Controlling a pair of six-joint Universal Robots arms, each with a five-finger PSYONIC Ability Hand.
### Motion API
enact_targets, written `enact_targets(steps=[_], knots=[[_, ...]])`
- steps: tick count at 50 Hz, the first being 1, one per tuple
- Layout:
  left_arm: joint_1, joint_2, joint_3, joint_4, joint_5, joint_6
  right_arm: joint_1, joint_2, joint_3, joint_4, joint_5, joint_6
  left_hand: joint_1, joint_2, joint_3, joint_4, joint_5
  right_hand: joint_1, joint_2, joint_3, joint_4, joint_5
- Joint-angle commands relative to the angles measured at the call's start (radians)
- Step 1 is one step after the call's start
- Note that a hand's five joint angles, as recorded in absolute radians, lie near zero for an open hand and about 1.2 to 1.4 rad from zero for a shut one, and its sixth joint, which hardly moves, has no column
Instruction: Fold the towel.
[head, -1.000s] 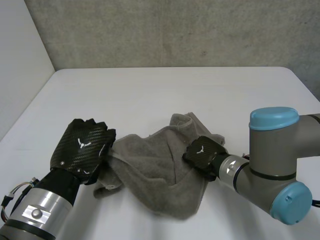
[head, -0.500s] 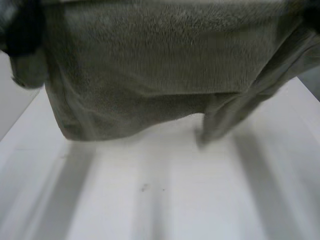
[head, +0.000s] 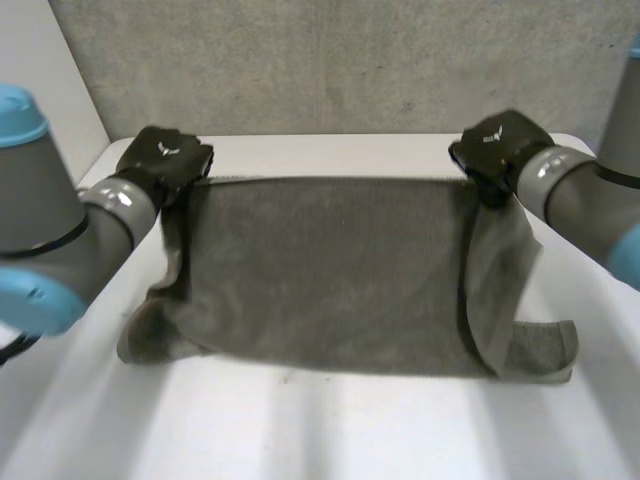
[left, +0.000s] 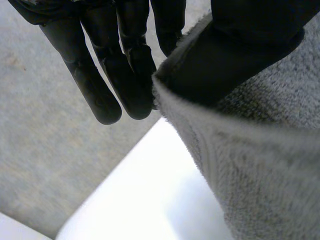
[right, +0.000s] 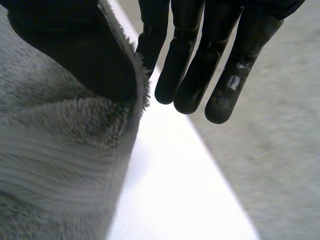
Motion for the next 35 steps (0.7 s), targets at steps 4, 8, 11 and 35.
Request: enact_targets(steps=[4,8,11,35], knots=[[-0.003,-0.081,0.476,0.194,-0.025,0.059,0.016,0.052,-0.293,-0.427,0.143,-0.024,0.191,0.178,0.180,0.178,0.181,0.443,0.224,0.213,0.206,0.240],[0.000,0.026,0.462,0.401,-0.066,0.005,0.015,-0.069,-0.199,-0.607,0.127,-0.021,0.191,0.178,0.180,0.178,0.181,0.443,0.224,0.213,0.206,0.240],[0.003,0.082,0.375,0.437,-0.068,-0.019,0.015,-0.130,-0.097,-0.652,0.101,-0.021,0.191,0.178,0.180,0.178,0.181,0.443,0.224,0.213,0.206,0.240],[0.097,0.004,-0.504,0.463,0.038,-0.016,0.015,0.041,0.593,-0.577,-0.128,-0.018,0.191,0.178,0.180,0.178,0.181,0.443,0.224,0.213,0.206,0.240]])
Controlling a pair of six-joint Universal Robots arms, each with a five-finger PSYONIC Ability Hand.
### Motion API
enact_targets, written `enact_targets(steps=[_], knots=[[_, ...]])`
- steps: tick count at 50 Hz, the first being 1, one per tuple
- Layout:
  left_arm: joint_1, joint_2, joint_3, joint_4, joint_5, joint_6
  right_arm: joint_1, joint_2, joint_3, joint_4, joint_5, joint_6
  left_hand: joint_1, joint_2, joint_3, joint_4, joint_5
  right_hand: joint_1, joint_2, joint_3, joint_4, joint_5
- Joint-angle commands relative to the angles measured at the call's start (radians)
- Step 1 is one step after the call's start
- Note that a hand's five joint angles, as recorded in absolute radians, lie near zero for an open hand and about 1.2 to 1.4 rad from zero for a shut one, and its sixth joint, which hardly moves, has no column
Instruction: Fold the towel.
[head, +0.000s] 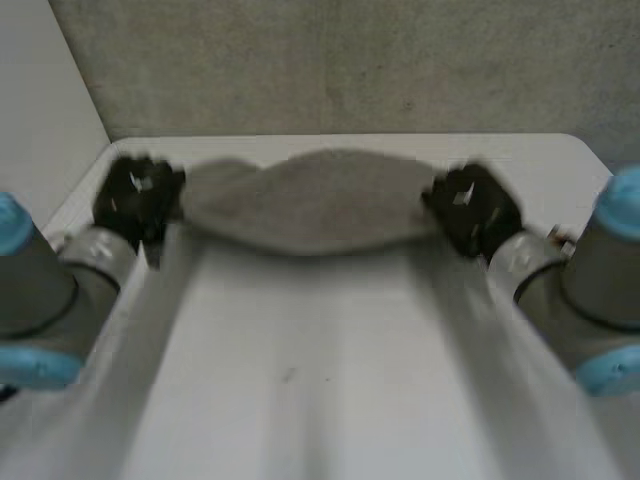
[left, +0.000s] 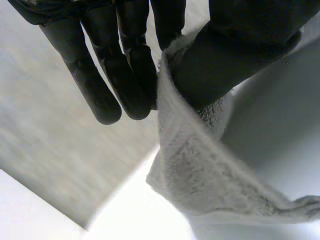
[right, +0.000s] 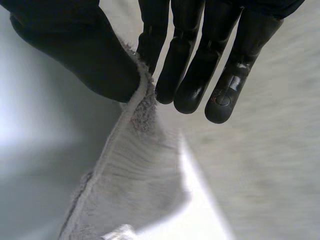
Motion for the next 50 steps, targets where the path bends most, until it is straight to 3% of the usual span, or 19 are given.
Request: enact_targets(steps=[1,7,9,11,17,24,31,38,50], knots=[[0.005,-0.102,-0.088,0.011,0.007,0.008,0.000,0.172,0.028,0.015,-0.022,0.004,0.191,0.178,0.179,0.178,0.178,0.443,0.217,0.213,0.202,0.230],[0.009,-0.080,-0.131,0.010,0.007,0.006,-0.012,0.183,0.030,0.041,-0.005,0.064,0.191,0.178,0.179,0.178,0.178,0.443,0.217,0.213,0.202,0.230],[0.009,-0.069,-0.140,0.011,0.007,0.006,-0.012,0.146,0.033,0.066,0.002,0.160,0.191,0.178,0.179,0.178,0.178,0.074,-0.152,-0.156,-0.168,-0.140],[0.011,-0.048,-0.151,0.010,0.007,0.001,-0.013,0.119,0.037,0.076,0.002,0.215,0.191,0.178,0.179,0.178,0.178,-0.050,-0.277,-0.281,-0.292,-0.264],[0.008,-0.033,-0.168,0.011,0.007,0.000,-0.068,0.066,0.074,0.087,0.004,0.421,0.191,0.178,0.179,0.178,0.178,-0.268,-0.495,-0.499,-0.510,-0.482],[0.005,-0.011,-0.186,0.011,0.007,0.000,-0.124,0.049,0.123,0.116,-0.002,0.558,0.191,0.178,0.179,0.178,0.178,-0.483,-0.709,-0.713,-0.724,-0.696],[0.011,-0.005,-0.182,0.014,0.007,0.003,-0.161,0.046,0.154,0.156,-0.024,0.476,0.191,0.178,0.179,0.178,0.178,-0.510,-0.736,-0.740,-0.751,-0.723],[0.065,-0.005,-0.182,0.053,0.007,0.008,-0.210,0.066,0.166,0.153,-0.024,0.196,0.191,0.178,0.179,0.178,0.178,-0.395,-0.621,-0.625,-0.637,-0.609],[0.059,-0.007,-0.186,0.051,0.008,0.004,-0.220,0.144,0.126,0.129,-0.119,0.170,0.191,0.178,0.179,0.178,0.178,-0.240,-0.466,-0.470,-0.481,-0.453]])
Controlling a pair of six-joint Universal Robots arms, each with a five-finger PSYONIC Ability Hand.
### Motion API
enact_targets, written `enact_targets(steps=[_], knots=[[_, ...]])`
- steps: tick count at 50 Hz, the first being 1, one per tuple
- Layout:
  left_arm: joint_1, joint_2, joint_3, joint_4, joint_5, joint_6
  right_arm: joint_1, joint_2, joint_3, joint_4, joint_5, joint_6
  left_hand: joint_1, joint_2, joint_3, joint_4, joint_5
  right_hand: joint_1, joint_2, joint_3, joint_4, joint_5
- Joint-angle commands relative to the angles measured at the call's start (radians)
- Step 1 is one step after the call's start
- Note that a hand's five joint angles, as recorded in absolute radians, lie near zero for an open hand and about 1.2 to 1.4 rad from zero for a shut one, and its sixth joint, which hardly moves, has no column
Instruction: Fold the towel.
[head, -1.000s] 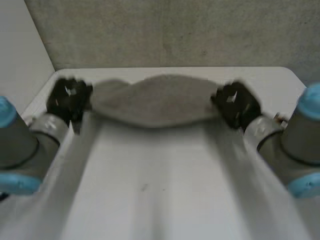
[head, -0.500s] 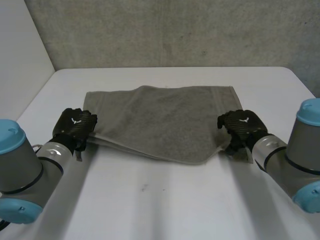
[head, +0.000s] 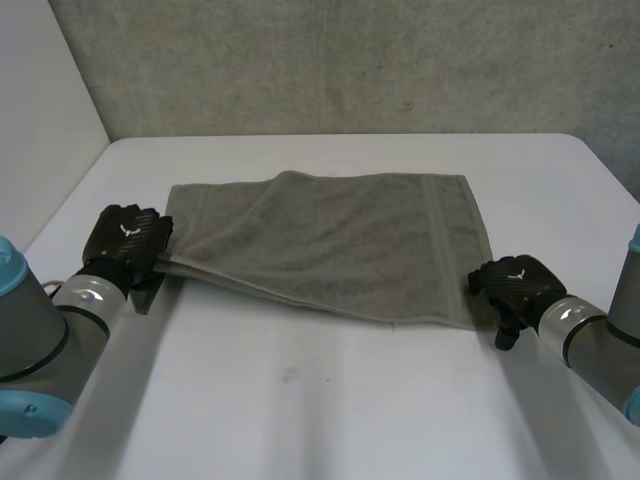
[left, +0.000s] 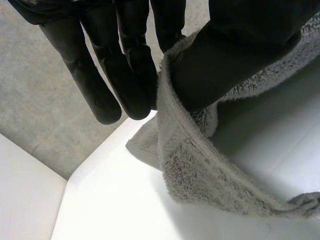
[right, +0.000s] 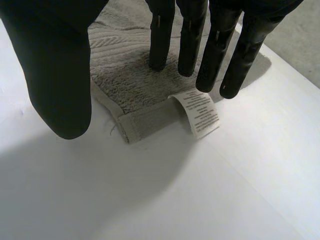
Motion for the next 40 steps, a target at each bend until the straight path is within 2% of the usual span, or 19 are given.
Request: enact_targets(steps=[1,16,23,29,31,32,33,34,35,40], knots=[[-0.008,-0.001,-0.003,-0.002,0.000,-0.002,0.001,0.032,-0.026,-0.020,-0.055,0.011,0.191,0.178,0.179,0.178,0.178,0.290,0.219,0.214,0.213,0.226],[-0.010,-0.001,-0.004,-0.003,0.000,-0.005,0.001,0.090,-0.097,-0.025,-0.055,0.011,0.191,0.178,0.179,0.178,0.178,0.378,0.307,0.302,0.301,0.314],[-0.010,-0.001,-0.004,-0.005,0.000,-0.006,0.001,0.115,-0.138,-0.026,-0.049,0.011,0.191,0.178,0.179,0.178,0.178,0.554,0.483,0.478,0.477,0.490],[-0.010,-0.001,-0.004,-0.005,0.000,-0.006,0.001,0.142,-0.174,-0.026,-0.044,0.011,0.191,0.178,0.179,0.178,0.178,0.581,0.509,0.505,0.503,0.516],[-0.008,-0.001,-0.004,-0.005,-0.001,-0.008,0.002,0.156,-0.189,-0.025,-0.043,0.011,0.191,0.178,0.179,0.178,0.178,0.727,0.655,0.650,0.649,0.662],[-0.008,-0.001,-0.004,-0.005,-0.001,-0.008,0.002,0.156,-0.189,-0.025,-0.043,0.011,0.191,0.178,0.179,0.178,0.178,0.728,0.656,0.651,0.650,0.663],[-0.008,-0.001,-0.004,-0.006,-0.001,-0.008,0.001,0.158,-0.192,-0.026,-0.046,0.011,0.191,0.178,0.179,0.178,0.178,0.873,0.802,0.797,0.795,0.808],[-0.008,-0.001,-0.004,-0.006,-0.001,-0.008,0.001,0.158,-0.192,-0.026,-0.046,0.011,0.191,0.178,0.179,0.178,0.178,0.874,0.803,0.798,0.797,0.810],[-0.007,-0.001,-0.004,-0.006,-0.001,-0.008,0.002,0.156,-0.196,-0.026,-0.046,0.011,0.191,0.178,0.179,0.178,0.178,0.972,0.901,0.896,0.895,0.908],[-0.008,-0.004,-0.010,-0.006,-0.001,-0.008,-0.001,0.127,-0.201,-0.026,-0.032,0.017,0.191,0.178,0.179,0.178,0.178,0.973,0.902,0.897,0.896,0.909]])
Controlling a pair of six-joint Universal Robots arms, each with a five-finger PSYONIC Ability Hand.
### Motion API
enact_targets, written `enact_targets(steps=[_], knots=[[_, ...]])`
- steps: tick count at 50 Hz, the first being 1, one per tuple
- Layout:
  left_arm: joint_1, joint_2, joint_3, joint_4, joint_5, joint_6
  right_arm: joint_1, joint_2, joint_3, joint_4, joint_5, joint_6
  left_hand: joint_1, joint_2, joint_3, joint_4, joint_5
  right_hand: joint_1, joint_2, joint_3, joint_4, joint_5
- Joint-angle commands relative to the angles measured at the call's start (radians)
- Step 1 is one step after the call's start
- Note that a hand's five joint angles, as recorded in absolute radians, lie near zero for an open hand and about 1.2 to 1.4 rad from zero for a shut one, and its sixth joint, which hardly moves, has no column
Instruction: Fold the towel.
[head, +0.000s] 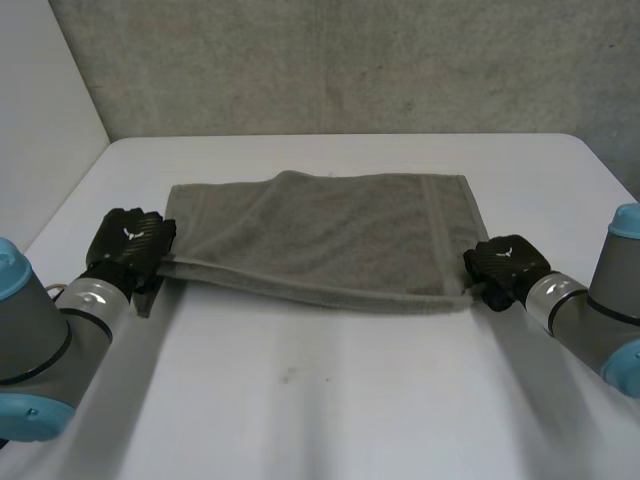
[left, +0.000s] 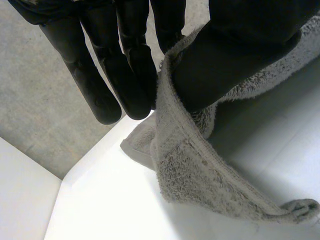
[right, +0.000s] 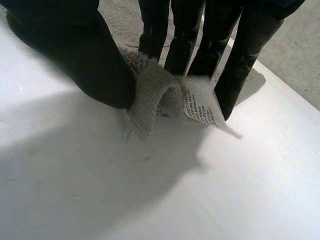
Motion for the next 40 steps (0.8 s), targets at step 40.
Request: enact_targets(steps=[40], knots=[[0.089,-0.075,-0.030,-0.062,0.016,0.001,-0.094,-0.152,0.081,0.020,0.053,0.044,0.191,0.178,0.179,0.178,0.178,0.456,0.279,0.295,0.278,0.321]])
